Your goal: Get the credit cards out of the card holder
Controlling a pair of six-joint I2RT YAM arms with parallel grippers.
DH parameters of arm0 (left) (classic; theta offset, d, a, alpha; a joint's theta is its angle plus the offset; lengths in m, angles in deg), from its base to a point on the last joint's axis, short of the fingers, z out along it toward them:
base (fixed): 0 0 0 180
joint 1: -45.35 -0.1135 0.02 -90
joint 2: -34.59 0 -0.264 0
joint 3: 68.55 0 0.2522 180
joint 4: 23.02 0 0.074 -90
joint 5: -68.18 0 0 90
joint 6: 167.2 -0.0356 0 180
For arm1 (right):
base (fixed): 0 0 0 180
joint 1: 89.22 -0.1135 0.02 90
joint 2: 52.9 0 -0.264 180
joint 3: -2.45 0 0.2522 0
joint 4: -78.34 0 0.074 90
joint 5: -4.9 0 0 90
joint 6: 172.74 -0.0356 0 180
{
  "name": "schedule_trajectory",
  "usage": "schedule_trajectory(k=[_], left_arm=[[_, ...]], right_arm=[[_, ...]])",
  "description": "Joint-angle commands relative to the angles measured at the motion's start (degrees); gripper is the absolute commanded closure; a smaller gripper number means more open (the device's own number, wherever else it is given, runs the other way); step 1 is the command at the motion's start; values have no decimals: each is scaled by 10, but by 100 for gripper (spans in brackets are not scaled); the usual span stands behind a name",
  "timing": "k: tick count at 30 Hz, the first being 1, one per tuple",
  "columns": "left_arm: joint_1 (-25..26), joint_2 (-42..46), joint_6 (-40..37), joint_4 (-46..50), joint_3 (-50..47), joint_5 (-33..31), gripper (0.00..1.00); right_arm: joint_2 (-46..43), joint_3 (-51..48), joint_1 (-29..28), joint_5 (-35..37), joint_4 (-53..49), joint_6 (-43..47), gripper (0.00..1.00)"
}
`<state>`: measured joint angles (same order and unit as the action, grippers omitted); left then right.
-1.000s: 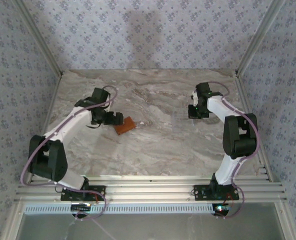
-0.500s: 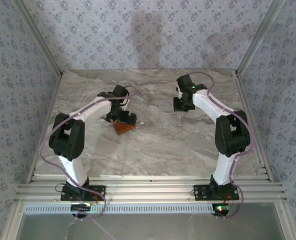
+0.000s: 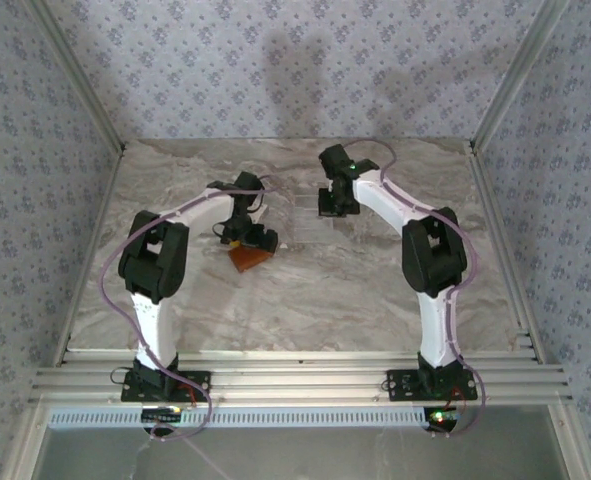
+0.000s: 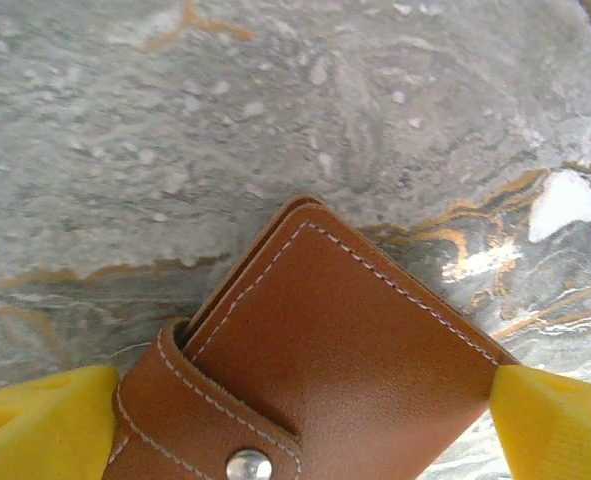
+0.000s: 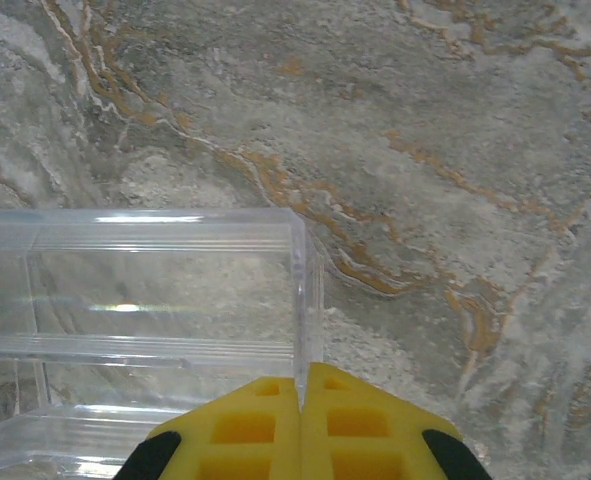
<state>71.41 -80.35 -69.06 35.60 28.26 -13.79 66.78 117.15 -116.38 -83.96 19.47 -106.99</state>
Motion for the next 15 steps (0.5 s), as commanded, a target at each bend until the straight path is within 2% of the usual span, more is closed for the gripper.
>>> schedule_trajectory(k=[1,9,15], left_arm=[[12,23,10,22,-28,28,8],[36,65,73,8,-96,16,17],[69,89,139,-24,-142,32,14]], right_arm=[[19,43,-16,32,-39,-26,100],[27,56,-35,63,-50,-38,100],[26,42,-48,71,-46,-62,100]])
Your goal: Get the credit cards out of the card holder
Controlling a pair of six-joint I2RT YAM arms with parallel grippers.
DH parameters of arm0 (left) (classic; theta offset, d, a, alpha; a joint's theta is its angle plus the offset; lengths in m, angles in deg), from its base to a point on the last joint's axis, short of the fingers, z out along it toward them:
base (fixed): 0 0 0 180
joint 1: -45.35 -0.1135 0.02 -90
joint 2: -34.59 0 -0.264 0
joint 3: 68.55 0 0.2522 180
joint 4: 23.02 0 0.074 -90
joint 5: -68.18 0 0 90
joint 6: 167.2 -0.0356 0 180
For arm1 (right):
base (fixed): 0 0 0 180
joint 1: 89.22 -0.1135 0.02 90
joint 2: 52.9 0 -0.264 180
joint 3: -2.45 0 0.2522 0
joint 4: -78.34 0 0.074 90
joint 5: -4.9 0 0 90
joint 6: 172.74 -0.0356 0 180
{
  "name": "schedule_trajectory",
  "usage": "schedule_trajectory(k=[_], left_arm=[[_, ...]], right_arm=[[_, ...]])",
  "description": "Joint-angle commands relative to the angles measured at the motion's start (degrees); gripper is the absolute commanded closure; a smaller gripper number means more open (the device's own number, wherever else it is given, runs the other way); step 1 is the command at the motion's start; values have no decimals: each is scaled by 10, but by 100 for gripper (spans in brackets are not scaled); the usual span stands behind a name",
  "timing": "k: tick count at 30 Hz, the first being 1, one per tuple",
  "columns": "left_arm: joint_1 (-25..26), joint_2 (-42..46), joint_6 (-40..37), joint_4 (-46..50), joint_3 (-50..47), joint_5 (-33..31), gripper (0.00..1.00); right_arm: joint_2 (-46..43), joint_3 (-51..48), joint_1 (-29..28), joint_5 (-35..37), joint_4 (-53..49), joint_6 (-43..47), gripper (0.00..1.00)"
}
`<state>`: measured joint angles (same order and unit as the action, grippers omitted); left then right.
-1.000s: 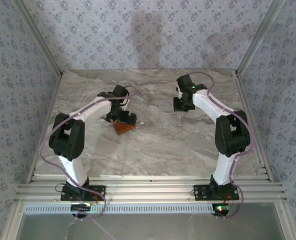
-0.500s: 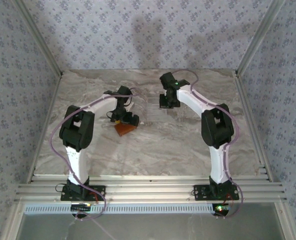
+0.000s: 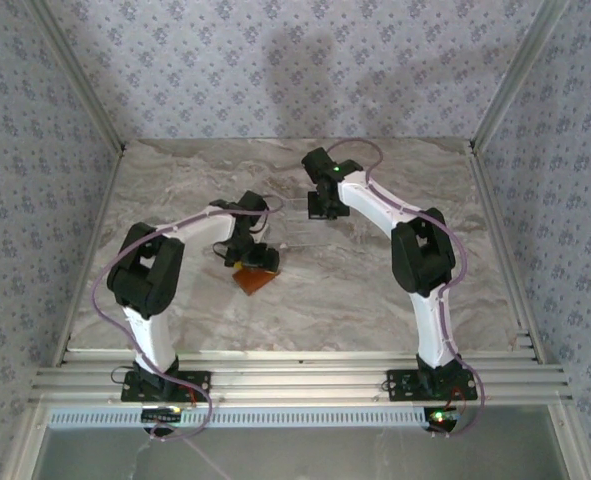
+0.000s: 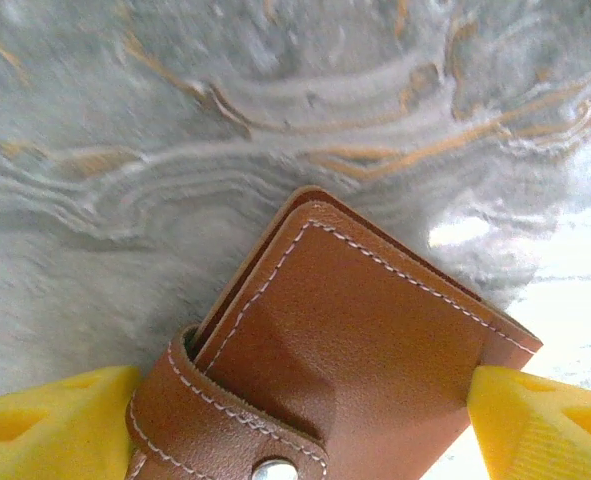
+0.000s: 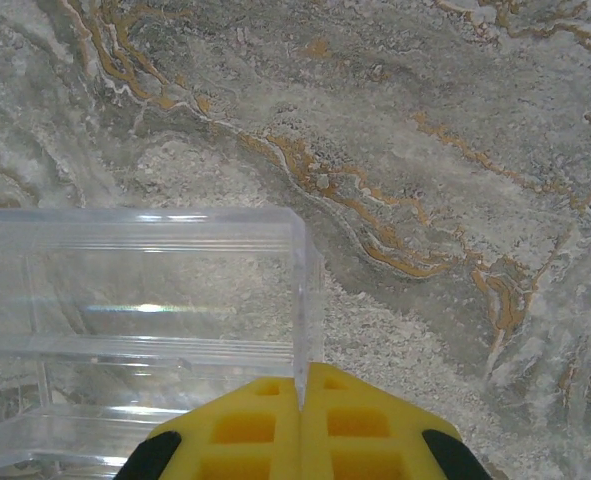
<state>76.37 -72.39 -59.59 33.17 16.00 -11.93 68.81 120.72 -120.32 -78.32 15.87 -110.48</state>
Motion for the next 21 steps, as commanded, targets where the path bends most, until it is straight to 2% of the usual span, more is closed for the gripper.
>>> schedule_trajectory(k=[1,5,14,21], left_arm=[[27,12,53,-2,-23,13,11],[54,21,80,-13,-33,16,8],[70,68,133,-55,-78,38,5],[81,80,141,-59,-90,62,3]], right_arm=[[5,3,-8,15,-6,-29,100],[5,-14,-11,5,10,-40,100],[12,-32,-11,-10,38,-48,100],[3,-38,-10,-12,36,-52,87]])
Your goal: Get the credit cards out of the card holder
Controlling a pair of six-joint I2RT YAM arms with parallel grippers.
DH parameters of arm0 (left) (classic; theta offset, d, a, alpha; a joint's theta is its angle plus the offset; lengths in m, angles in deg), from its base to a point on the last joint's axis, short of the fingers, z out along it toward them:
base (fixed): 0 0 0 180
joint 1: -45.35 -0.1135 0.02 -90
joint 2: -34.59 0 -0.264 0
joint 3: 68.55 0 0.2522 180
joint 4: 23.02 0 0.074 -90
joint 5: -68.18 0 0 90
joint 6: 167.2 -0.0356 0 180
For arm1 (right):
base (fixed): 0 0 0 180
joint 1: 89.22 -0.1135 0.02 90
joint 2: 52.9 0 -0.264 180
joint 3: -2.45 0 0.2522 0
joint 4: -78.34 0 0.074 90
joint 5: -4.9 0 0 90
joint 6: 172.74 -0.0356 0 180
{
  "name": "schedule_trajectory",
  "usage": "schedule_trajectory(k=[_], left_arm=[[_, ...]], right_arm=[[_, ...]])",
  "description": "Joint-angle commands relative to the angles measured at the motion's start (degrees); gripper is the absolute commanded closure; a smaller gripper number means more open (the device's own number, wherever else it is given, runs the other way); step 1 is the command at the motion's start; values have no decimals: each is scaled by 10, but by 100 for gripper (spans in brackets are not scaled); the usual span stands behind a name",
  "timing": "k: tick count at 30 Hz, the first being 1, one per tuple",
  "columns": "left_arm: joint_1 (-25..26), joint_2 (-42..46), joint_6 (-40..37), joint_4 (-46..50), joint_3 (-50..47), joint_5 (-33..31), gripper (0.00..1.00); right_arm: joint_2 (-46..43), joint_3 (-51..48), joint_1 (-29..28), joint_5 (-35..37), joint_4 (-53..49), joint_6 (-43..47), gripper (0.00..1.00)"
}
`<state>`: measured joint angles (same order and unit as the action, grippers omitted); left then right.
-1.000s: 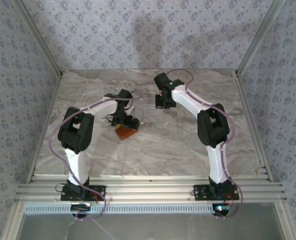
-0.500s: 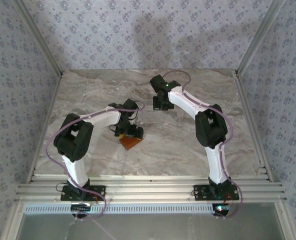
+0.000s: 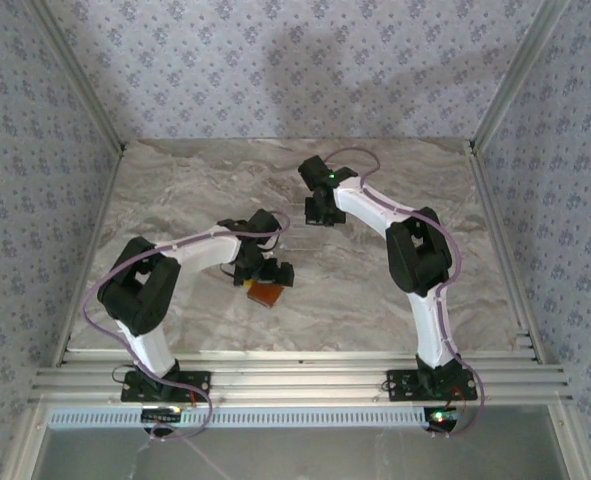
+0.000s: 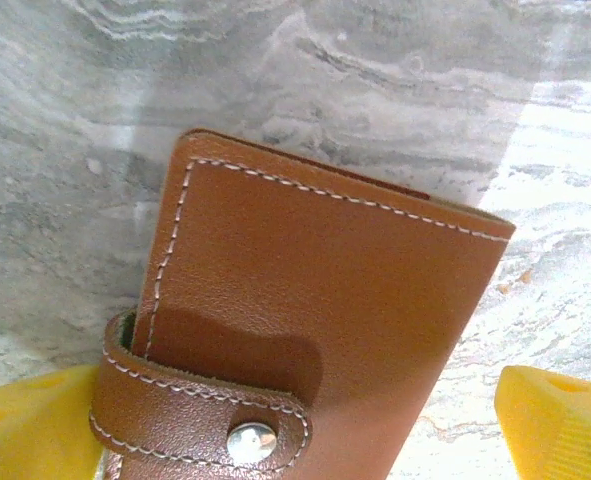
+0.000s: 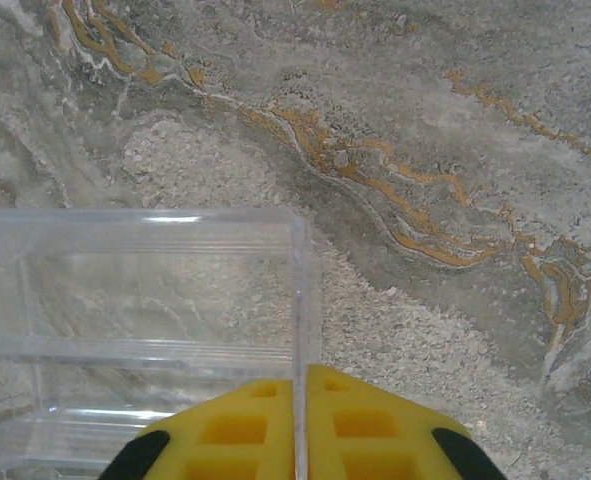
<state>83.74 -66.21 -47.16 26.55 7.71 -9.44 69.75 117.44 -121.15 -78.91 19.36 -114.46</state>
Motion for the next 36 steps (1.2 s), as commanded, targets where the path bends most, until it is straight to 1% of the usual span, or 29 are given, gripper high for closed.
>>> schedule_trajectory(k=[1,5,10,13,16,20,24,26,28,32,36], left_arm=[[8,20,18,6,-10,37,3],[10,33,24,5,-20,40,2],[13,57,32,4,-25,54,2],[14,69,41,2,-24,68,2],[14,82,49,17,-12,65,2],[3,82,39,55,3,52,2],[-31,84,37,76,-6,40,5],[-42,90,30,67,-12,47,6],[-42,88,19,54,-10,62,6],[-41,87,16,0,-29,86,8],[-41,71,3,-2,-28,79,12]], right_arm=[[-10,-4,-3,-5,0,-12,85],[-21,-6,-2,2,-7,-10,80],[-44,-11,0,8,-20,-8,77],[-61,-21,1,-5,-14,0,75],[-79,-36,5,-18,-14,-3,74],[-98,-52,7,-60,-16,-2,74],[-142,-109,4,-85,2,-3,74],[-173,-148,4,-100,21,-9,74],[-196,-177,2,-115,42,-15,74],[-247,-235,0,-165,82,-23,71],[-278,-289,0,-226,126,-32,67]])
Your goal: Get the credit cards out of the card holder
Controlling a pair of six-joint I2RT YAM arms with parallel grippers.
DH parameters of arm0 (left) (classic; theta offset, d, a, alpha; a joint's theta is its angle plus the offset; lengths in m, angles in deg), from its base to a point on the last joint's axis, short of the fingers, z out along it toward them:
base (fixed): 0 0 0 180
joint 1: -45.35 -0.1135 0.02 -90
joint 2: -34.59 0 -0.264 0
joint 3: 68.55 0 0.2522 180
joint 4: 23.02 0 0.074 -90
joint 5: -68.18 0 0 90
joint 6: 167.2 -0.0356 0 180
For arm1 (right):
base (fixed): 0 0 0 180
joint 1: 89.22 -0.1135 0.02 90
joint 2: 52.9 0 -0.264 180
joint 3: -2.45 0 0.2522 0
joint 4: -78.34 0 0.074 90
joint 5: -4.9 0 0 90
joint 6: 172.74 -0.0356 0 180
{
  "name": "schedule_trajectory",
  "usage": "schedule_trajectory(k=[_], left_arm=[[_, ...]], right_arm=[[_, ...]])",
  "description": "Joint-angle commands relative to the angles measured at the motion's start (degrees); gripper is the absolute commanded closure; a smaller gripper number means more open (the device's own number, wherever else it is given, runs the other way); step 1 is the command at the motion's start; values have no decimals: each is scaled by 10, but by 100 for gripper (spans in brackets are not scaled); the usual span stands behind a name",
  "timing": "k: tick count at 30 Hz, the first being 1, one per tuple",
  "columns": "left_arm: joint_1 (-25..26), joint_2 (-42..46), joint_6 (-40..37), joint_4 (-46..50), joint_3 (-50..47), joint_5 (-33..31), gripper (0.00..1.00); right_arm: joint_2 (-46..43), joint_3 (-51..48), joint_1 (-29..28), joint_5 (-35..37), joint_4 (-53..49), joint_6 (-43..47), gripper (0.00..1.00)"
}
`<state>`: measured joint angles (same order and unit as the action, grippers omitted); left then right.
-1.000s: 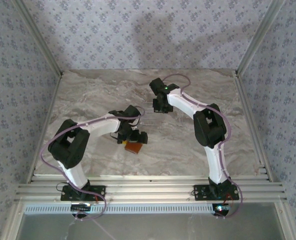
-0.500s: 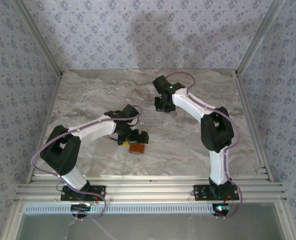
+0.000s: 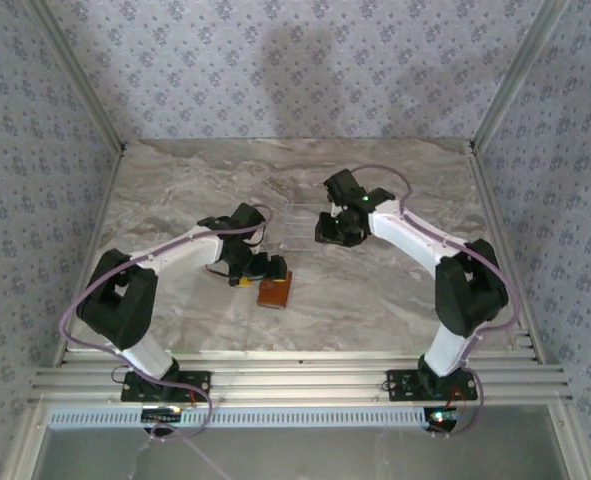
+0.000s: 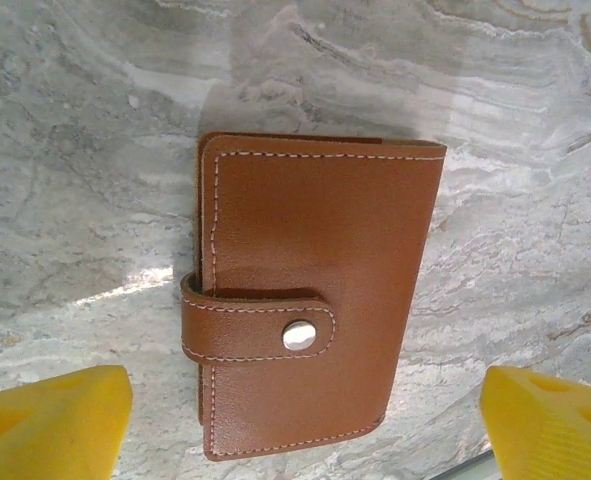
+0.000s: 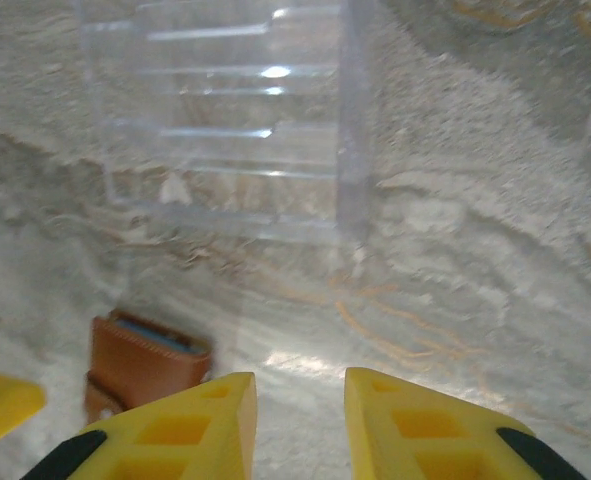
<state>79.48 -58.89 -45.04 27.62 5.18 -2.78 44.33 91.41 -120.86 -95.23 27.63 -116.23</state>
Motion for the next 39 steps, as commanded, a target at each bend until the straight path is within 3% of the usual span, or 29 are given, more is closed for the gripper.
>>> schedule_trajectory(k=[1,12,22,39], left_arm=[[1,-8,-22,-14,-2,10,12],[9,-39,2,-54,-24,2,19],[20,-36,64,-134,-75,28,36],[37,-34,136,-221,-101,80,46]], right_arm=[[-29,-38,-3,-76,50,-16,67],[-50,-193,-31,-186,214,-83,62],[3,-242,-57,-211,322,-143,62],[65,-262,-65,-255,406,-167,61]])
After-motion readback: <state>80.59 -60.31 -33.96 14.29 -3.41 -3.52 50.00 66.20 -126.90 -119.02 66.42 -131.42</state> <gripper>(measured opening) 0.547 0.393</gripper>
